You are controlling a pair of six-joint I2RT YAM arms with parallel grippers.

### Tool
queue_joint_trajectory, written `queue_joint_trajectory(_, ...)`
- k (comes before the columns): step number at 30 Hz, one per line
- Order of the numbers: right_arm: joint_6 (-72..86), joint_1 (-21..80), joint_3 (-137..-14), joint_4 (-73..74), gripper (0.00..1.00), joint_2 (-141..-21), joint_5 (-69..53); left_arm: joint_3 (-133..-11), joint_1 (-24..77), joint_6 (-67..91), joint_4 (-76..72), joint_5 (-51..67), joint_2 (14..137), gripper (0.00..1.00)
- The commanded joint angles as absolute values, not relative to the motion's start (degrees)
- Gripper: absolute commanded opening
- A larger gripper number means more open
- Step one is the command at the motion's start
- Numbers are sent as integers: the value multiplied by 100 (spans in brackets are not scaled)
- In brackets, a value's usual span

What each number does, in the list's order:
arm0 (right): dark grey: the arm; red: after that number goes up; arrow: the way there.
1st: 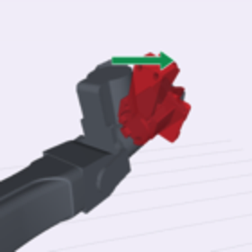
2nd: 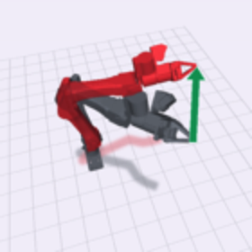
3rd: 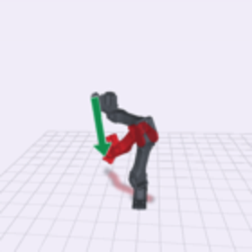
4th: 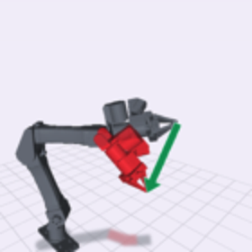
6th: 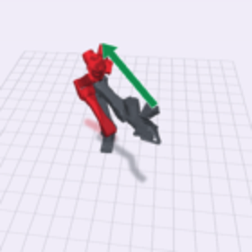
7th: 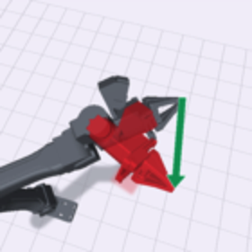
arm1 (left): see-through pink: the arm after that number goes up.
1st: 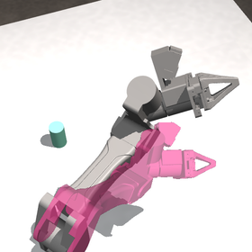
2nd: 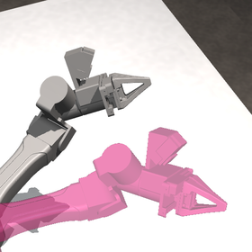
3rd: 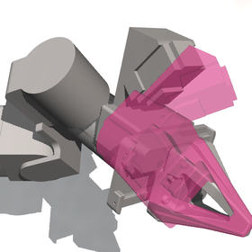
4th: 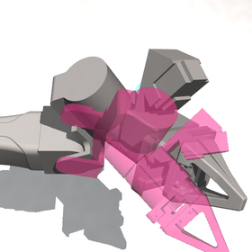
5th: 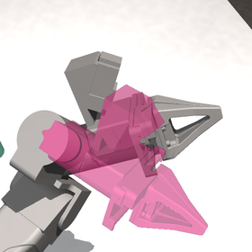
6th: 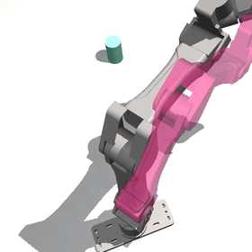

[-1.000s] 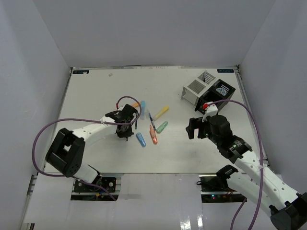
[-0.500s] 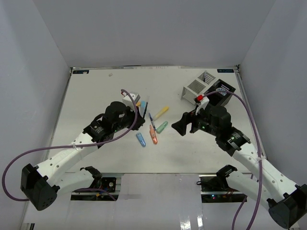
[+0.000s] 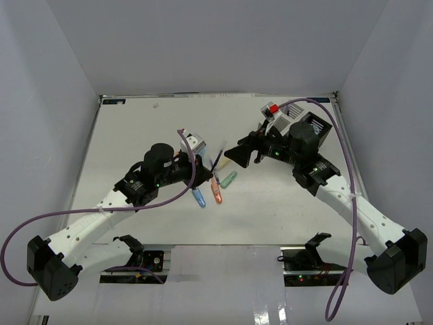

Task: Sort the stationery into containers
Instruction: Pick up the pen from the center of the board.

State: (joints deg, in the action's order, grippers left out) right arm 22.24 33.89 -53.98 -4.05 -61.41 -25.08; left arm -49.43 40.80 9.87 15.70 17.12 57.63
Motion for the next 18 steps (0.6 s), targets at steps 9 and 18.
queue_joint_trajectory(9,2619,3410,-5862,-1283,79,-6776,-3243,-4974,4096,765,1239,2241,5713,0)
queue_joint_trajectory(18,2681,3410,-5853,-1433,54,-6943,-3445,-5062,4104,729,1178,2320,5862,0)
